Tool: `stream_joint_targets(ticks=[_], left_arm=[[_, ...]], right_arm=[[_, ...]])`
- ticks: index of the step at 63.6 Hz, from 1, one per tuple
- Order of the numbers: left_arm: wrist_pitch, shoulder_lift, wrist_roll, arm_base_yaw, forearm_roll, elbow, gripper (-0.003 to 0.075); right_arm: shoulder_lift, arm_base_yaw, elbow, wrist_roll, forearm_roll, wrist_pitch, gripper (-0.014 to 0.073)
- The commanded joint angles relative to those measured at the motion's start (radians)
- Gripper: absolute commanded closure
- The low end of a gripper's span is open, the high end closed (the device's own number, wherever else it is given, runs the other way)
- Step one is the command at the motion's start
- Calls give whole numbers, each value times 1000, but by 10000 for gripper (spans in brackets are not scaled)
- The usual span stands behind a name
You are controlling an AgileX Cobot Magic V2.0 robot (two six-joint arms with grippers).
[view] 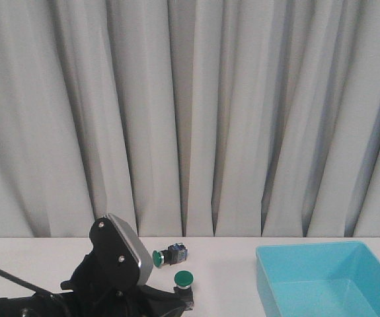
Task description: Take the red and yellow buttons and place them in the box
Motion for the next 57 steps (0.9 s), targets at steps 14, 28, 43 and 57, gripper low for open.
stream_joint_targets(ticks=[14, 28, 43, 57], left_arm=[[-31, -24, -10, -1, -25, -24, 727], [-27, -24, -10, -1, -25, -24, 728], [-88, -26, -9, 1, -24, -14, 728], [-413, -157, -62, -4, 19, 178, 728]], right_arm=[[6, -2, -29, -9, 7, -50, 601], [6, -2, -29, -9, 7, -50, 601], [6, -2, -29, -9, 11, -50, 601], [6, -2, -29, -9, 10, -50, 601]])
